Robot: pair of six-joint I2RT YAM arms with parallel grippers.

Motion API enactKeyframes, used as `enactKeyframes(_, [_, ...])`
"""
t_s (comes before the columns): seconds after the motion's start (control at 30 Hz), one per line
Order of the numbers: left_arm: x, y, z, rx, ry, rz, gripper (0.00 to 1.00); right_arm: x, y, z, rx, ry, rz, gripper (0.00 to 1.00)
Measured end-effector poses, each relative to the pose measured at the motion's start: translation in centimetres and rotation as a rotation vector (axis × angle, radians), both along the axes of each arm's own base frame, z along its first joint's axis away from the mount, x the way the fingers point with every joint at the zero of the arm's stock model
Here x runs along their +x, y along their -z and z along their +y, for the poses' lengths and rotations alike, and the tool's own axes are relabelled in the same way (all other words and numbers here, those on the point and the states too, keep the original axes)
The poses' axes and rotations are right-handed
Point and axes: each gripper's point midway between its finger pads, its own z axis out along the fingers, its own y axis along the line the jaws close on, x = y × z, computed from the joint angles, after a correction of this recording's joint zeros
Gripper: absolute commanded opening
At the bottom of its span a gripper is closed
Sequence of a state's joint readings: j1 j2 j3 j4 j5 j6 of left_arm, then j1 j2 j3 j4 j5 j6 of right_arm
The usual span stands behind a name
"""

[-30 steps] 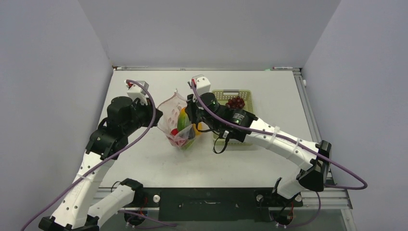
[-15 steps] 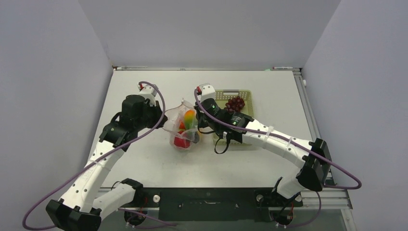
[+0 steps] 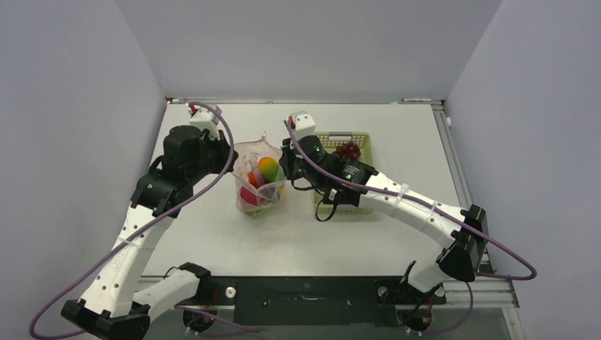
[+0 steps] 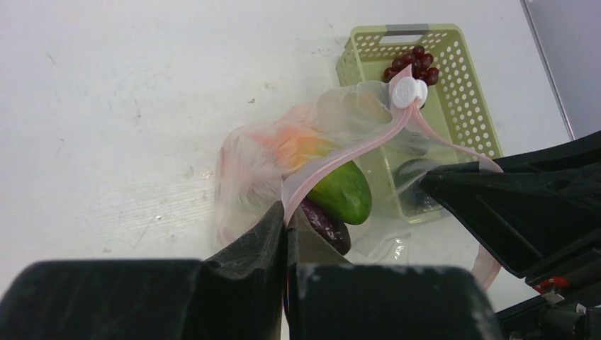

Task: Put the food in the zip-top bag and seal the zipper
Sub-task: Adjust the zipper food storage bag at the center of the board.

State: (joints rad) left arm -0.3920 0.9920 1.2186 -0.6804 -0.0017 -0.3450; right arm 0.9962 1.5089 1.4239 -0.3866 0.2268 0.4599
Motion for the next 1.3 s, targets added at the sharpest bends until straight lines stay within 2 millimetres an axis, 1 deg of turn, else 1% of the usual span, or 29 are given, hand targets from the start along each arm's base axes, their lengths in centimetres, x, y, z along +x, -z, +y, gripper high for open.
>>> enactKeyframes(0.1, [0.3, -1.4, 0.3, 0.013, -0.014, -0.024, 0.00, 0.1, -0.6, 0.4, 0.019, -0.007, -0.008, 0.05])
enactKeyframes(0.23, [0.4, -3.2, 0.5, 0.006, -0.018, -0.062, 0.00, 0.4, -0.8, 0.9, 0.037, -0.008, -0.017, 0.05])
enactKeyframes(0.33, [0.4, -3.3, 0.4, 0.005, -0.014, -0.062, 0.00, 0.6, -0.2, 1.2, 0.044, -0.008, -0.016, 0.05])
enactKeyframes(0.4, [0.5, -2.6, 0.0, 0.004, 0.004, -0.044, 0.00, 0.8, 1.1, 1.0, 0.037, -0.004, -0.003, 0.05])
enactKeyframes(0.43, [0.5, -1.9, -0.3, 0.004, 0.016, -0.028, 0.00, 0.8, 2.0, 0.9, 0.030, -0.002, 0.009, 0.05])
enactKeyframes(0.47, [0.5, -1.1, -0.5, 0.006, 0.028, -0.008, 0.00, 1.0, 2.7, 0.6, 0.021, 0.006, 0.020, 0.05])
enactKeyframes(0.57, [0.1, 2.0, -1.2, 0.016, 0.061, 0.069, 0.00, 1.0, 6.1, -0.6, -0.023, 0.025, 0.069, 0.05])
enactKeyframes(0.63, [-0.2, 4.0, -1.6, 0.022, 0.081, 0.115, 0.00, 0.9, 7.7, -1.4, -0.048, 0.036, 0.093, 0.05])
enactKeyframes(0.67, [-0.4, 4.5, -1.7, 0.023, 0.087, 0.128, 0.00, 0.9, 8.4, -1.7, -0.057, 0.042, 0.103, 0.06])
enactKeyframes(0.7, [-0.6, 5.2, -1.9, 0.024, 0.094, 0.144, 0.00, 0.8, 8.9, -2.0, -0.066, 0.046, 0.112, 0.08])
enactKeyframes(0.8, [-0.9, 6.3, -2.2, 0.018, 0.106, 0.159, 0.00, 0.7, 9.7, -2.3, -0.077, 0.054, 0.125, 0.19])
enactKeyframes(0.97, [-1.2, 7.0, -2.4, 0.000, 0.112, 0.153, 0.00, 0.7, 9.4, -2.4, -0.072, 0.054, 0.120, 0.41])
enactKeyframes(1.07, [-1.4, 6.9, -2.3, -0.007, 0.112, 0.137, 0.00, 0.5, 8.6, -2.6, -0.062, 0.052, 0.111, 0.61])
enactKeyframes(1.1, [-1.4, 6.7, -2.3, -0.009, 0.113, 0.131, 0.00, 0.4, 8.2, -2.8, -0.056, 0.052, 0.107, 0.65])
enactKeyframes(1.17, [-1.3, 6.5, -2.4, -0.014, 0.113, 0.117, 0.00, 0.2, 7.2, -3.1, -0.043, 0.051, 0.096, 0.69])
enactKeyframes(1.3, [-1.2, 6.4, -2.4, -0.017, 0.114, 0.107, 0.00, 0.0, 4.9, -3.5, -0.014, 0.041, 0.060, 0.74])
